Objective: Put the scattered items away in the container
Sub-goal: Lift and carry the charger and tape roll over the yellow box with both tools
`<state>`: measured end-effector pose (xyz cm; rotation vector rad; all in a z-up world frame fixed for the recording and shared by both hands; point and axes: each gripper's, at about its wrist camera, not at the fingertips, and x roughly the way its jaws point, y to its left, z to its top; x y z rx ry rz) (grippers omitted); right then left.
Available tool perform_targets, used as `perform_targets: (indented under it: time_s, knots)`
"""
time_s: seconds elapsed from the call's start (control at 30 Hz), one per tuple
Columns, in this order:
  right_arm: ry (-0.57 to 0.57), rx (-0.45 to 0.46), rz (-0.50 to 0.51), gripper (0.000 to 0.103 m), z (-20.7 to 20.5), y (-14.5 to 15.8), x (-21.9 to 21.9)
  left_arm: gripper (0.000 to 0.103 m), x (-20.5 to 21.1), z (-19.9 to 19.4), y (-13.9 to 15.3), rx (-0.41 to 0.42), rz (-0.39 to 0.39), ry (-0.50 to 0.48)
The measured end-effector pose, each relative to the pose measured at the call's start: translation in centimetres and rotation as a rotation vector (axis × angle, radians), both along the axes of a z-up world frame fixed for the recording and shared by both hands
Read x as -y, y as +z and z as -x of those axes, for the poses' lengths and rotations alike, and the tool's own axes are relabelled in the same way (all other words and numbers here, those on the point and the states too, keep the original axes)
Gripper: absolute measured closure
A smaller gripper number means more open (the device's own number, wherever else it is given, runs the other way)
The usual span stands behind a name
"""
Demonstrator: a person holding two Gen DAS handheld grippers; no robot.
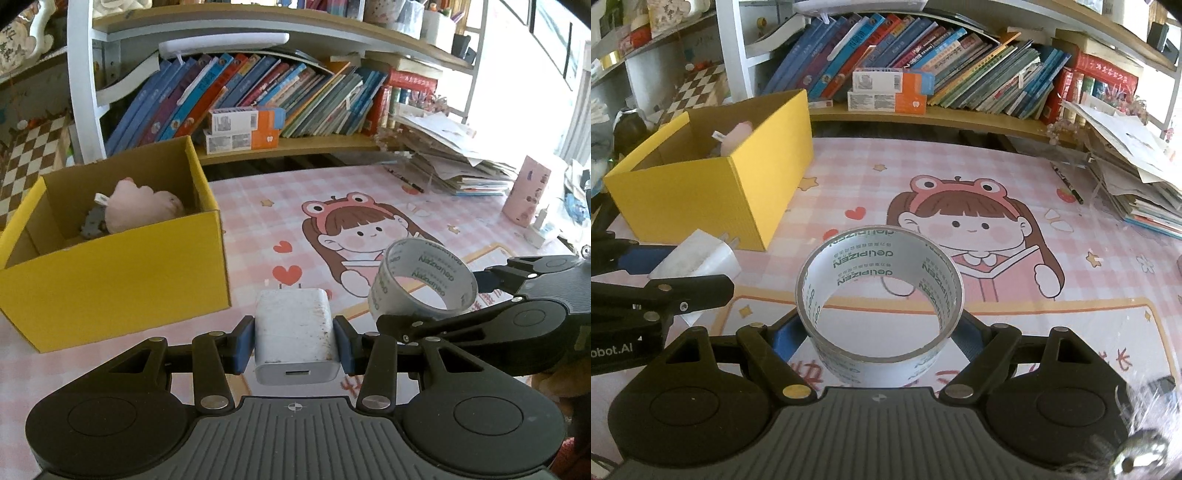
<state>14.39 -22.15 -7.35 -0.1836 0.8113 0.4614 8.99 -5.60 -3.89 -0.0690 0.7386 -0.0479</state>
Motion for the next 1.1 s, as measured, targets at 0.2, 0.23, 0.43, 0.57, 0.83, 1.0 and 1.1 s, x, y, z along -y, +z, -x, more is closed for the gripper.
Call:
perform_targets:
  time_s: [0.2,0.23,0.43,0.57,0.83,1.0,1.1]
  knots:
    - [-0.029,0.015,-0.001,0.021,2.0,0.5,-1.9,0.059,-1.8,1.4,0.5,0.020,-0.002,-0.036]
    - [-0.032,0.017,-0.002,0.021,2.2,0.6,-2.3,0.059,-2.1,1.7,0.5,0.023,-0.003,-0.041]
    - [-0.032,0.038,-0.009,0.021,3.9,1.2,-4.4,0.059,-4.0,3.1,1.0,0.046,-0.007,-0.053]
    - [-0.018,0.055,-0.009,0.021,4.8,1.6,-6.1,0.059,-5.5,4.1,1.4,0.067,-0.005,-0.043]
    - [0.043,0.092,-0.001,0.021,5.8,2.6,-9.4,0.059,-8.5,5.6,2.2,0.104,0.016,0.009]
    - [0.088,0.116,0.014,0.021,6.1,3.1,-11.2,0.059,-10.2,6.2,2.6,0.127,0.032,0.048]
    - [0.108,0.133,0.023,0.021,6.2,3.4,-12.0,0.059,-11.1,6.4,2.9,0.144,0.043,0.071]
